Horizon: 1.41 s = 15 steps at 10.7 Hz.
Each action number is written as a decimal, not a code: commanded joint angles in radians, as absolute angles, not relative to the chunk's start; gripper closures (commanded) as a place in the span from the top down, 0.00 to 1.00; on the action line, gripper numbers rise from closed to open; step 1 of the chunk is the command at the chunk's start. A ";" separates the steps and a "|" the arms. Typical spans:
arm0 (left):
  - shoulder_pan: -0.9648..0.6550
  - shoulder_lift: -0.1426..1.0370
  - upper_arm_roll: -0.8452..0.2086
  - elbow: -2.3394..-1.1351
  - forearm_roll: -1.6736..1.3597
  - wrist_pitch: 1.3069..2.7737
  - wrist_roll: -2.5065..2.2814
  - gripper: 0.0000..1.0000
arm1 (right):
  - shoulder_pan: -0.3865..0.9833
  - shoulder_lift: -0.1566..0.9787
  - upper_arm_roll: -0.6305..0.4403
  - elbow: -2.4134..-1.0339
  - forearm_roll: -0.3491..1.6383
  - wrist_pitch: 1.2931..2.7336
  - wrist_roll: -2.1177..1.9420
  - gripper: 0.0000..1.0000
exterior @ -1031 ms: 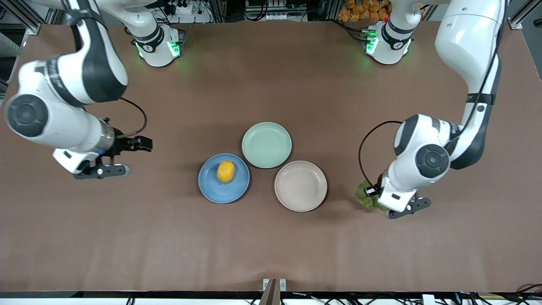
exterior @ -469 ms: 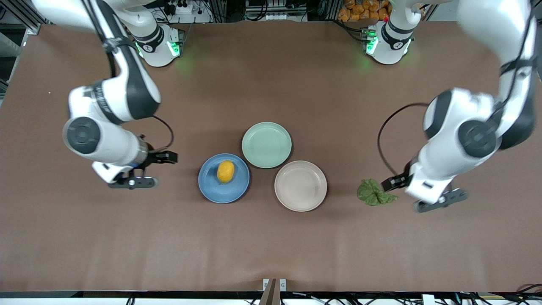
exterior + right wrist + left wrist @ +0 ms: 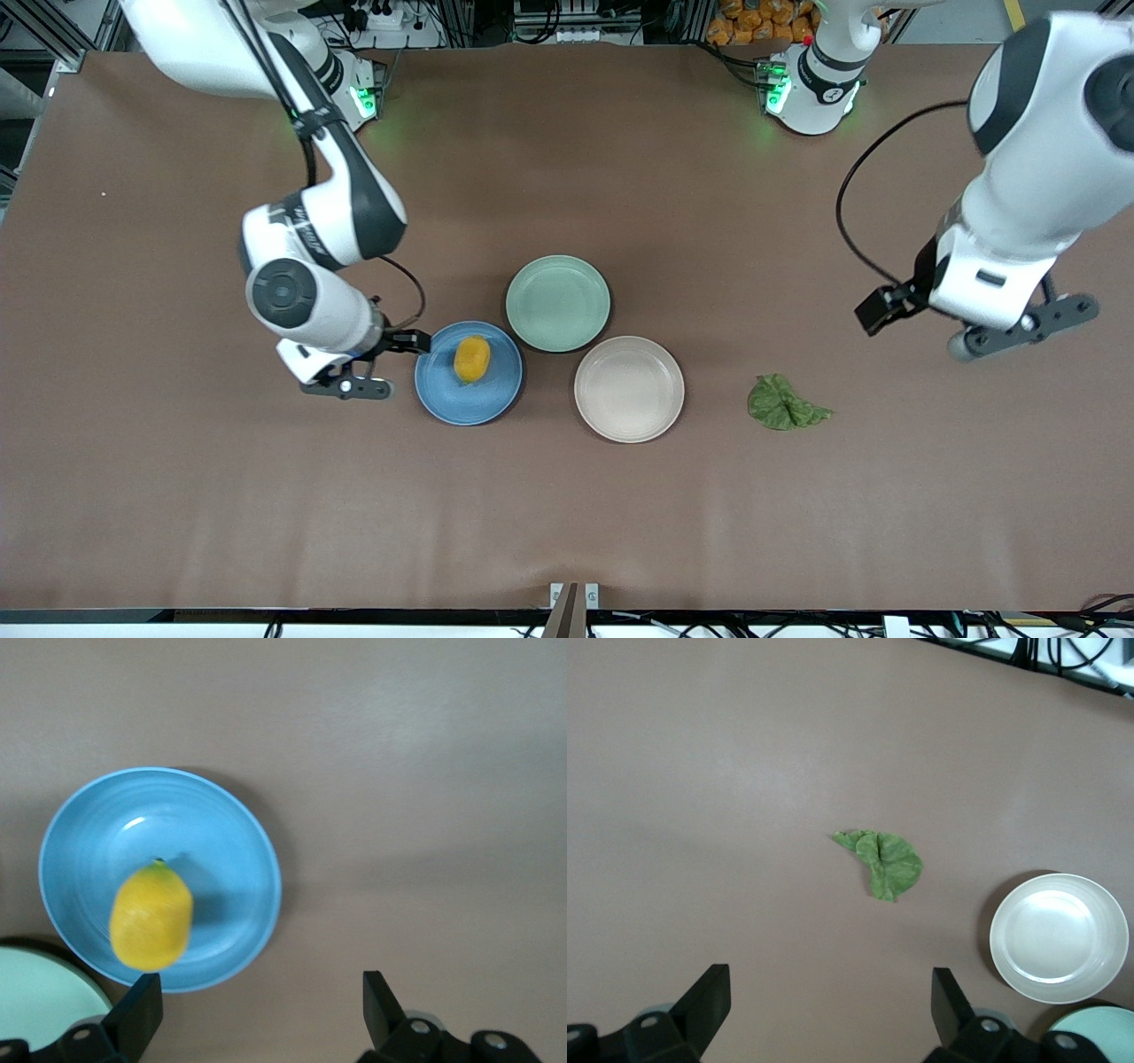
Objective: Pick lemon and lettuce from blue and beige plates
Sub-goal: 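Lower the right gripper onto the lemon while the left gripper withdraws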
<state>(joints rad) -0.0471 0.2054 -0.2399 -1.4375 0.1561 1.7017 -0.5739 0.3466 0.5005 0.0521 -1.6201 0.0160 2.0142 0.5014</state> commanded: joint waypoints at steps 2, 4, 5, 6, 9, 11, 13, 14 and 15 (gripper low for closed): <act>0.001 0.112 -0.235 -1.462 0.137 1.677 -0.427 1.00 | 0.425 0.606 0.048 -1.608 0.020 2.159 0.668 1.00; 0.018 0.094 -0.235 -1.463 0.137 1.637 -0.403 1.00 | 0.448 0.649 0.046 -1.606 0.020 2.227 0.710 1.00; 0.020 0.084 -0.233 -1.465 0.135 1.625 -0.411 1.00 | 0.456 0.666 0.046 -1.606 0.020 2.256 0.722 1.00; 0.023 0.078 -0.230 -1.465 0.137 1.612 -0.408 1.00 | 0.468 0.685 0.046 -1.608 0.020 2.287 0.738 1.00; 0.064 0.072 -0.230 -1.465 0.083 1.614 -0.382 1.00 | 0.482 0.713 0.045 -1.609 0.018 2.312 0.747 1.00; 0.071 0.061 -0.209 -1.470 0.051 1.612 -0.347 1.00 | 0.497 0.721 0.041 -1.617 0.003 2.313 0.749 0.37; 0.051 0.055 -0.155 -1.470 0.051 1.611 -0.270 1.00 | 0.503 0.719 0.040 -1.615 0.000 2.313 0.759 0.00; 0.048 0.054 -0.140 -1.470 0.046 1.611 -0.261 1.00 | 0.503 0.716 0.040 -1.615 0.000 2.312 0.759 0.00; 0.045 0.051 -0.138 -1.470 0.046 1.609 -0.261 1.00 | 0.503 0.715 0.040 -1.617 0.000 2.310 0.761 0.00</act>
